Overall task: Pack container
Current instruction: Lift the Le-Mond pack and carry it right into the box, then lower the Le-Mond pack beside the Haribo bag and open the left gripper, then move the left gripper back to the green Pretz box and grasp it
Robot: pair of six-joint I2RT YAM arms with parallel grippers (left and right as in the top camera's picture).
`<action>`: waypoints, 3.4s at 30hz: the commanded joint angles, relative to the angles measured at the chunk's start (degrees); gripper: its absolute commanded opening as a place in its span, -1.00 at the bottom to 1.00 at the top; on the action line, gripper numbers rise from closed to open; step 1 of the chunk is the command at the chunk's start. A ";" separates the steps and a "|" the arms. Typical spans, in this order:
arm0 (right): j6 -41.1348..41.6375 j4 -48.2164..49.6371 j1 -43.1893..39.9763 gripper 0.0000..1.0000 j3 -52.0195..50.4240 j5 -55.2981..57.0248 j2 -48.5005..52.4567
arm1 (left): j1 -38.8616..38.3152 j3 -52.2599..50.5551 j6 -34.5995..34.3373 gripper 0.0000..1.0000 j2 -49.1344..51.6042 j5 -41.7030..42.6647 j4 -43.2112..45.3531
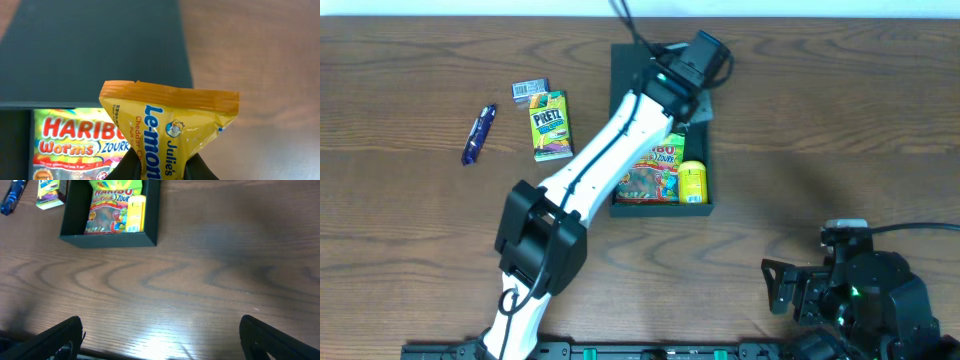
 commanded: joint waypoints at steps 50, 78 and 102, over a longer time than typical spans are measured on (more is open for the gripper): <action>-0.66 -0.07 -0.26 0.98 0.55 0.20 -0.07 | -2.75 -3.61 0.68 -0.88 7.08 1.66 -2.01; -0.66 -0.07 -0.26 0.99 0.55 0.20 -0.07 | 3.19 1.66 3.52 0.19 -0.57 -7.08 -7.56; -0.66 -0.07 -0.26 0.99 0.52 0.20 -0.07 | 28.00 0.39 6.14 0.83 -2.97 -11.56 -17.27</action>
